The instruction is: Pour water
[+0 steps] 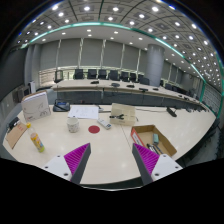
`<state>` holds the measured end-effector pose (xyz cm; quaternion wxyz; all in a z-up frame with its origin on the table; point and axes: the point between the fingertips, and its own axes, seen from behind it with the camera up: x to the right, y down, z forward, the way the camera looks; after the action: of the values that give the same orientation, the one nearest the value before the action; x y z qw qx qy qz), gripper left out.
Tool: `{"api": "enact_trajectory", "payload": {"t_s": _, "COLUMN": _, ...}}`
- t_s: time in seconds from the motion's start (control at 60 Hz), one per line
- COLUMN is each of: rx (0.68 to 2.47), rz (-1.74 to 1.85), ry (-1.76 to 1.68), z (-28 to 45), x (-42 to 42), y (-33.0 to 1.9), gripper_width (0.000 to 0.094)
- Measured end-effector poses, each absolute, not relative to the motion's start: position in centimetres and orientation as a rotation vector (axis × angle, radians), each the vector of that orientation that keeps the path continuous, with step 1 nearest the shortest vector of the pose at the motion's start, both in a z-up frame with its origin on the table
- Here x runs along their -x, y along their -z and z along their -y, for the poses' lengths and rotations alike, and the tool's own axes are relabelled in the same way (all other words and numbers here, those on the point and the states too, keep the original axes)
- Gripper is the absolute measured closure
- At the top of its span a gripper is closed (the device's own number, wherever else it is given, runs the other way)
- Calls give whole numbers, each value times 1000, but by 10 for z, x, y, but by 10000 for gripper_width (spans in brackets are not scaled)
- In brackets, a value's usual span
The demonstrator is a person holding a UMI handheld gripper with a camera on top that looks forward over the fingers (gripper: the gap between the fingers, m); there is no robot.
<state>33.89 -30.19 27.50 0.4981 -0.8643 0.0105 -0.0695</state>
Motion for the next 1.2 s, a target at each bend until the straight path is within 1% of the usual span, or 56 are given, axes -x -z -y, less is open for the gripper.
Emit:
{"api": "enact_trajectory", "payload": {"t_s": 0.133, "rx": 2104, "rz": 11, "ry": 153, "z": 303, "x": -319, "y": -260, "gripper_width": 76}}
{"api": "enact_trajectory", "payload": {"t_s": 0.317, "rx": 2149, "rz": 77, "ry": 99, "z": 314, "x": -263, "y": -225, "gripper_width": 76}}
{"api": "enact_trajectory", "payload": {"t_s": 0.517, "rx": 2159, "rz": 172, "ry": -11, "z": 323, "x": -155, "y": -173, "gripper_width": 74}}
{"api": "enact_trajectory", "payload": {"t_s": 0.683, "rx": 2136, "rz": 217, "ry": -82, "z": 313, "x": -55, "y": -130, "gripper_width": 71}}
{"api": "enact_trajectory", "payload": {"t_s": 0.833, "rx": 2089, "rz": 244, "ry": -132, "z": 281, "x": 22, "y": -98, "gripper_width": 71}}
{"api": "enact_trajectory", "payload": {"t_s": 0.933, "rx": 2028, "rz": 219, "ry": -151, "z": 246, "x": 58, "y": -90, "gripper_width": 70}}
{"api": "enact_trajectory", "payload": {"t_s": 1.083, "rx": 1978, "rz": 163, "ry": -130, "z": 188, "x": 85, "y": -73, "gripper_width": 75}}
{"api": "enact_trajectory", "payload": {"t_s": 1.167, "rx": 1960, "rz": 131, "ry": -121, "z": 168, "x": 92, "y": -67, "gripper_width": 81}}
{"api": "enact_trajectory", "payload": {"t_s": 1.2, "rx": 1949, "rz": 118, "ry": -123, "z": 160, "x": 95, "y": -66, "gripper_width": 100}}
